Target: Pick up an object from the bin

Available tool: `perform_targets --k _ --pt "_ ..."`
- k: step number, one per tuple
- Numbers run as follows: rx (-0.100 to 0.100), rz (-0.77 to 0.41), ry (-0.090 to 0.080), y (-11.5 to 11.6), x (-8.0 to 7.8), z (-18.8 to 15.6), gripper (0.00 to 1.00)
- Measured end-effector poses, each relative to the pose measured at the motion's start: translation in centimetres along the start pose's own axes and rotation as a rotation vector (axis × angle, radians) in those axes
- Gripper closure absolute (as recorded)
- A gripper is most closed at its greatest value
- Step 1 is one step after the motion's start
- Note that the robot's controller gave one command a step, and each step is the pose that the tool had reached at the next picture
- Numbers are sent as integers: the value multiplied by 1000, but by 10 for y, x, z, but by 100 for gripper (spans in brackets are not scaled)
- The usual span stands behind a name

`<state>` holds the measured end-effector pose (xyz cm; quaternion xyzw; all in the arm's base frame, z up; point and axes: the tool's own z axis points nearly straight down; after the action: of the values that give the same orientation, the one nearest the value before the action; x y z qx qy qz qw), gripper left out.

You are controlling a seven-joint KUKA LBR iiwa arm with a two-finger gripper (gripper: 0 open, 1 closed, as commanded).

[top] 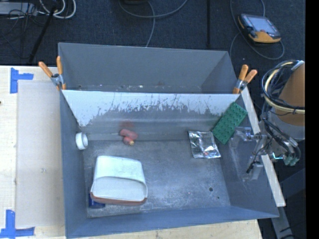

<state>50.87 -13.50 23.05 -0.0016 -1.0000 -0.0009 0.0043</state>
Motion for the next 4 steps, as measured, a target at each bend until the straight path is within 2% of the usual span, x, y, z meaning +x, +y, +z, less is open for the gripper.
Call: perform_targets --k 1,2,3,4 --pt "0 5 -2 6 -57 165 0" --pt "0 133 -14 10 -117 159 0" --pt "-1 203 -7 27 -83 160 0" --pt "1 197 -9 28 -84 160 100"
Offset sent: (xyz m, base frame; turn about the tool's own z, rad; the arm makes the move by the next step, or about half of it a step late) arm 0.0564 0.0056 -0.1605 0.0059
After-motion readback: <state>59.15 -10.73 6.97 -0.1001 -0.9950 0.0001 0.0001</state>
